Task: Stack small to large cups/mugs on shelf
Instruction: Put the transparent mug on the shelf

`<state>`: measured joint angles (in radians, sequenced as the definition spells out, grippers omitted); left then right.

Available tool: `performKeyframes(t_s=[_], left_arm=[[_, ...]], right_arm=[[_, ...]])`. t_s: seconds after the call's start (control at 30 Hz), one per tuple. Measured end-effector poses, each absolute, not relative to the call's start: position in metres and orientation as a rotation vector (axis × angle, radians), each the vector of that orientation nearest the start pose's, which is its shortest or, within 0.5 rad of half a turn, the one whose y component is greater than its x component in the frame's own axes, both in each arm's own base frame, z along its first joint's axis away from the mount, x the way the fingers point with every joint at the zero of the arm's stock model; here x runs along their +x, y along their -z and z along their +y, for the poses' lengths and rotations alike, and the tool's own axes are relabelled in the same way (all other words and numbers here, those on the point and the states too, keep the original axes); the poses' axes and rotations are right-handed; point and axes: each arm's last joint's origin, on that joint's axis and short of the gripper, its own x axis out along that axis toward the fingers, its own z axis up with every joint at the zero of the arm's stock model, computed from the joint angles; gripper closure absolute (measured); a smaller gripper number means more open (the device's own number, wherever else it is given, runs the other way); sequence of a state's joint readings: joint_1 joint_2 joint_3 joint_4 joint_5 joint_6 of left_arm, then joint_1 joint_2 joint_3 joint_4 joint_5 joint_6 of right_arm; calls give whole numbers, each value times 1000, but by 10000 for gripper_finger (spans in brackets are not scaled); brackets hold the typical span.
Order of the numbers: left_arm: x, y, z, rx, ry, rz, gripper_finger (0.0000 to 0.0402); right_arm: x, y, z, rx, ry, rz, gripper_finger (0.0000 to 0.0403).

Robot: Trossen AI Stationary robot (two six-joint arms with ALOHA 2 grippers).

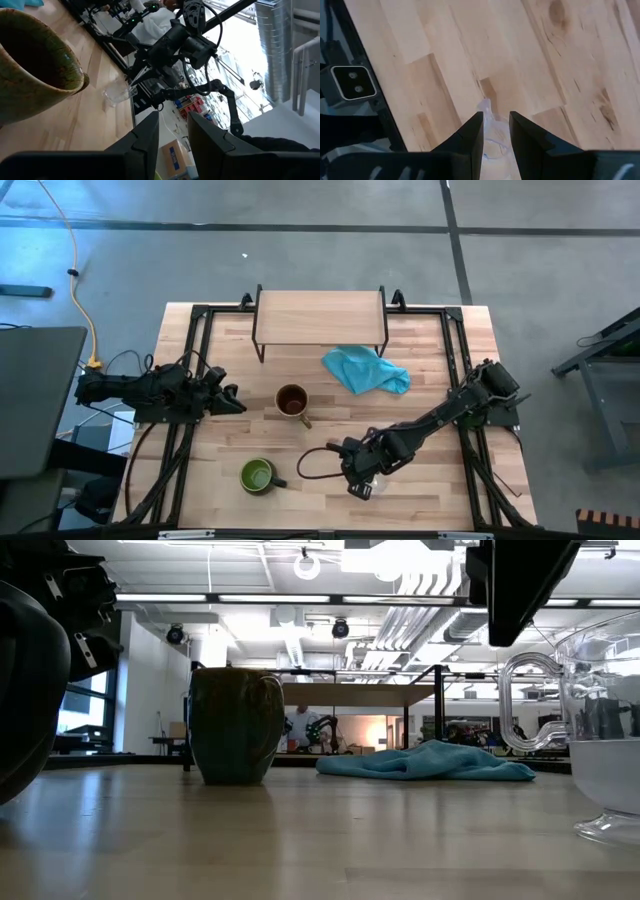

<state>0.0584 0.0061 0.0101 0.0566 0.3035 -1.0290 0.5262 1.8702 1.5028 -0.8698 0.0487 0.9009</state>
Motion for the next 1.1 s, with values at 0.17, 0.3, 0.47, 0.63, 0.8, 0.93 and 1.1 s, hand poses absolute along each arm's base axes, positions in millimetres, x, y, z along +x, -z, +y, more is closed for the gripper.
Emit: performKeyframes(t_s=[0.17,0.3,0.47,0.63,0.8,0.93,1.1], left_arm=[[96,-172,-3,-1012,254,71,311],[96,-172,-3,-1012,253,71,311],[96,-172,-3,-1012,254,72,311],[96,-172,-3,-1012,256,72,311],[96,-172,-3,-1001,257,71,311],[96,-172,-3,-976,258,68,311],[96,-172,-3,-975,258,68,311]], right_arm=[[330,-233,192,430,132,1246,320],[329,-233,192,431,131,1250,320],[329,-233,192,450,149,1254,320],[319,-231,200,502,226,1284,320],[310,-232,214,585,304,1260,320],[305,-232,222,637,375,1217,320],[301,-246,224,674,491,1154,320]])
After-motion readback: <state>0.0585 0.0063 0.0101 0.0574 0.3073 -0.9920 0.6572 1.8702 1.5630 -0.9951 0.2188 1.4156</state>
